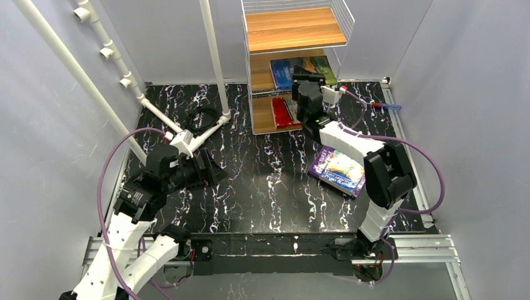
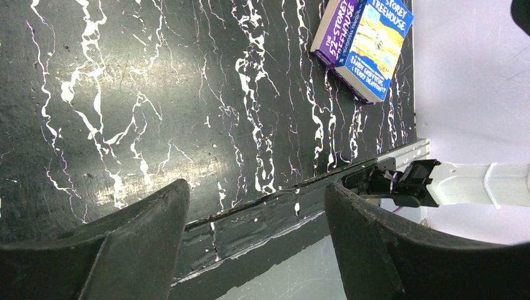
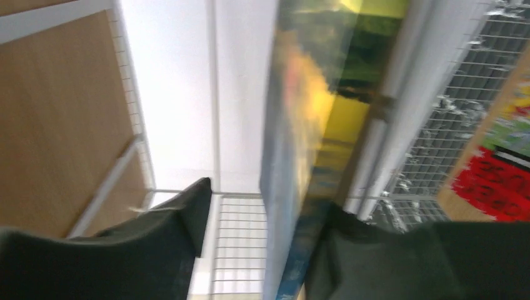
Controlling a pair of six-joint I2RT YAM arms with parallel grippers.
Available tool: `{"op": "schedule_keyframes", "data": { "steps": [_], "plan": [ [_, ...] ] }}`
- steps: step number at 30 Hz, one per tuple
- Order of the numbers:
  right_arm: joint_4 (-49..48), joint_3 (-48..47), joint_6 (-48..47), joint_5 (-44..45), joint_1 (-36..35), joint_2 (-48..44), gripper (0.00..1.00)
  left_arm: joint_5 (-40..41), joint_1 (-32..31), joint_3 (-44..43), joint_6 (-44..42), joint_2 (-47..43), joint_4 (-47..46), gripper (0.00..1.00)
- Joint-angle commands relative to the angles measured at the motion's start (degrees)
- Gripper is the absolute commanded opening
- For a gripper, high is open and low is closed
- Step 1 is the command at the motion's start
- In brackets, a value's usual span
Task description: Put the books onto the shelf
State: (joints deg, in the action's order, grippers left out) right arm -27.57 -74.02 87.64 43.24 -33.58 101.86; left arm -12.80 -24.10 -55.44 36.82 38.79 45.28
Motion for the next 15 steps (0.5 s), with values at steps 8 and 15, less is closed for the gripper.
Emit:
{"op": "schedule_keyframes", "data": {
  "steps": [8,15],
  "plan": [
    [21.64,-10.91,6.95,-7.91,1.63,-1.65,0.99,0.26,0.30,0.54,-0.66,-0.21,1.01,0.77],
    [26.74,-9.89,8.22,-8.03,1.75,-3.78,0.99,-0.27,0.36,0.85,-0.30,0.08,0.19,0.77]
  ]
}}
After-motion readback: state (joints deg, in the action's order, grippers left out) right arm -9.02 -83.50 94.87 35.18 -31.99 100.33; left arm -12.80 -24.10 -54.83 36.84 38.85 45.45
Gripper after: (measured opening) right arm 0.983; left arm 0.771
